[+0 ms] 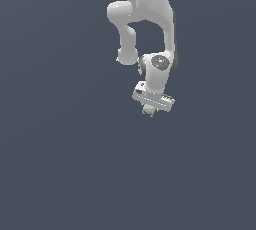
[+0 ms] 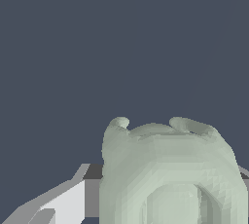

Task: Pick up the object and move it to a goal position.

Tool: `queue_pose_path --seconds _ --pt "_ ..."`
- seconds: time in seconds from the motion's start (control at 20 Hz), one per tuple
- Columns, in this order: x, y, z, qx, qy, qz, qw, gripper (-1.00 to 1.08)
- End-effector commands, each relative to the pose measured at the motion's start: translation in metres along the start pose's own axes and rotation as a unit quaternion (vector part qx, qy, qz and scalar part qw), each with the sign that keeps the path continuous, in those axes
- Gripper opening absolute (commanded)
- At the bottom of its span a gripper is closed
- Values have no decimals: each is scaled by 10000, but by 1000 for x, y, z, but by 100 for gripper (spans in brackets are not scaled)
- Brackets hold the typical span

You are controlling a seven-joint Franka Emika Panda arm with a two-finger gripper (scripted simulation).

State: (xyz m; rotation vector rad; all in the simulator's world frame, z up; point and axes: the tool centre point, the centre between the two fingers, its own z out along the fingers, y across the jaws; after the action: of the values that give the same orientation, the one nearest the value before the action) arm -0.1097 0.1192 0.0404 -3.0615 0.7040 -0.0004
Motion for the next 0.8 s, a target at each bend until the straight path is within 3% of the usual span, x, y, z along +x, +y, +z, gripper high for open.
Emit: queue_pose_path --seconds 0.0,0.75 --pt "0 0 1 -2 -1 2 10000 -100" --pt "8 -1 -11 4 4 -1 10000 -100"
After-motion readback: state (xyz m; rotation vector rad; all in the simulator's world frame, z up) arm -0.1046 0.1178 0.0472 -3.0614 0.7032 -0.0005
